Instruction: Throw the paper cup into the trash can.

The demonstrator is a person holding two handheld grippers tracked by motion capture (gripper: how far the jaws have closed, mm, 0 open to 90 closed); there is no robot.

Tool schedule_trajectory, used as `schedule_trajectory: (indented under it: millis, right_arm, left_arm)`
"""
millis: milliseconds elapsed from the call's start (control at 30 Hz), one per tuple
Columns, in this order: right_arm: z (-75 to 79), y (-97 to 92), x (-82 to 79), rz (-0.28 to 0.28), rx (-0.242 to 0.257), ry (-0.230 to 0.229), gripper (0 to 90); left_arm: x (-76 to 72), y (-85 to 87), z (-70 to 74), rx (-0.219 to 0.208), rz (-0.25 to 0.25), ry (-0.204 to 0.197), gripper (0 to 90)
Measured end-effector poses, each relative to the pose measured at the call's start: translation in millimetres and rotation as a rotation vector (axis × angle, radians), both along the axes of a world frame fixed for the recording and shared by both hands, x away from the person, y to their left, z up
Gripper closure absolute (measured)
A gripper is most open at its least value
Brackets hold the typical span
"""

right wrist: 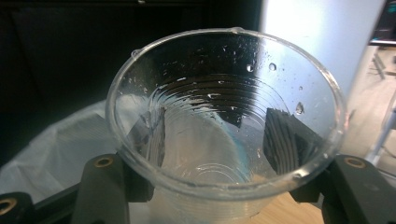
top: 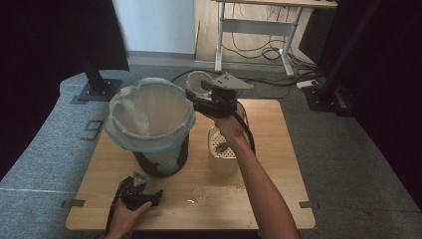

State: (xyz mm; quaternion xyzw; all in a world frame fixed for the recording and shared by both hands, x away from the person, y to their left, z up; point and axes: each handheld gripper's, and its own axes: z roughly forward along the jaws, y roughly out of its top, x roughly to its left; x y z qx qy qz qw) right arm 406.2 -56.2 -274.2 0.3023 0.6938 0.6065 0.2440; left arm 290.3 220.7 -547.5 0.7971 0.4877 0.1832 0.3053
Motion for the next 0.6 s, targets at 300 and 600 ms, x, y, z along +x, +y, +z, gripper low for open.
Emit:
schedule_trajectory:
  millis: [300, 600]
  right_arm:
    - [10.5, 61.9, 10.2, 0.102, -0.021, 0.017, 34.1]
    - [-1.0, 76.7, 9.3, 0.121, -0.067, 0.100, 11.7]
  left_arm:
    - [-0.2, -0.3, -0.2, -0.002, -0.001, -0.002, 4.3]
    - [-0.7, -0.2, 0.0, -0.001, -0.008, -0.001, 4.5]
